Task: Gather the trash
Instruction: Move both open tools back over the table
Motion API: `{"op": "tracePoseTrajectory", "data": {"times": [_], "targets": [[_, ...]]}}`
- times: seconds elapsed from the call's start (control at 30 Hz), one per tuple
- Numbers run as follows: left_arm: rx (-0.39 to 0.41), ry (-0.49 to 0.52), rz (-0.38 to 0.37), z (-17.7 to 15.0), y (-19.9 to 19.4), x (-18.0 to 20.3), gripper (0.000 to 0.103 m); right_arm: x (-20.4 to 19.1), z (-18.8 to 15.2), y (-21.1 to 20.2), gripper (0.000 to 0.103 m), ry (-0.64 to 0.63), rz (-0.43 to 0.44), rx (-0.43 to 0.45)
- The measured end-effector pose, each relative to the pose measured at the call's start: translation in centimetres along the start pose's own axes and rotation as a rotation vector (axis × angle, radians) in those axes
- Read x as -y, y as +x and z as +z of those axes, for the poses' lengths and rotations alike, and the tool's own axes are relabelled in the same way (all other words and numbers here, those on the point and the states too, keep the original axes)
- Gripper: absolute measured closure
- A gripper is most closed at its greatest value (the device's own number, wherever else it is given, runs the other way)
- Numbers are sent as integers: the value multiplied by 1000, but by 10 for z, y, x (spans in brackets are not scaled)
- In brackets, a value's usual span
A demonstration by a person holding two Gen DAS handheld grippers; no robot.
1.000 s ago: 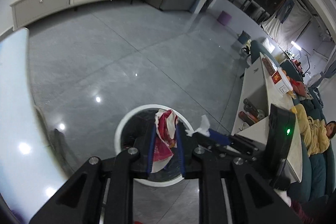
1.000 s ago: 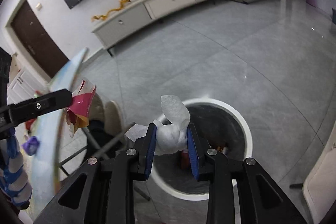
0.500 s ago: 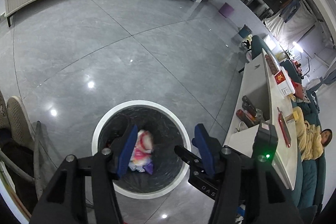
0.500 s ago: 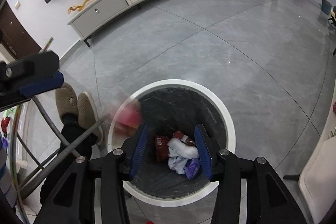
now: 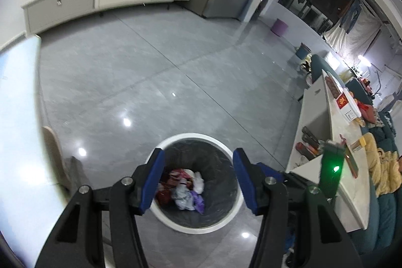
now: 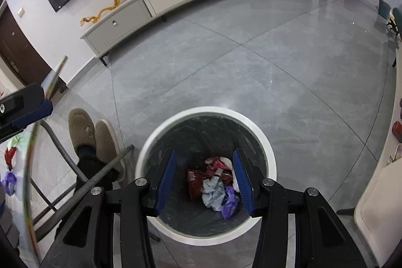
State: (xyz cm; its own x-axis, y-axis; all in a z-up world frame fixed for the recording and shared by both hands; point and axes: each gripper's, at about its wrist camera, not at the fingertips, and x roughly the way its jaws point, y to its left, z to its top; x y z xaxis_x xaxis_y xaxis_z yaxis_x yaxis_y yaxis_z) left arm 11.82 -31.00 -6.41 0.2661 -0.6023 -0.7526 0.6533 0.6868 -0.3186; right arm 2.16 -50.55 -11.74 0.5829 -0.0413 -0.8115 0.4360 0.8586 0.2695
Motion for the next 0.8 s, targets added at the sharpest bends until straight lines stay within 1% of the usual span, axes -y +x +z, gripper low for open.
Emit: {"op": "tracePoseTrajectory", "data": {"times": [0.23,0.37,0.47,0.57,0.8], "targets": [[106,28,90,-18,-66,-22,47,-37,5,-35,56,-50,44,69],[163,28,148,-32,-102,-40,47,-69,5,-57,56,-96,88,103],[200,19,207,-47,-129,-58,46,-94,1,-71,55,-140,128,119],[225,8,282,-64,-153,-77,46,-117,-4,-81,55,-180,166,127],[283,-67,431,-99,-209,-115,46,-178,-23,-101,55,-277,248,128]]}}
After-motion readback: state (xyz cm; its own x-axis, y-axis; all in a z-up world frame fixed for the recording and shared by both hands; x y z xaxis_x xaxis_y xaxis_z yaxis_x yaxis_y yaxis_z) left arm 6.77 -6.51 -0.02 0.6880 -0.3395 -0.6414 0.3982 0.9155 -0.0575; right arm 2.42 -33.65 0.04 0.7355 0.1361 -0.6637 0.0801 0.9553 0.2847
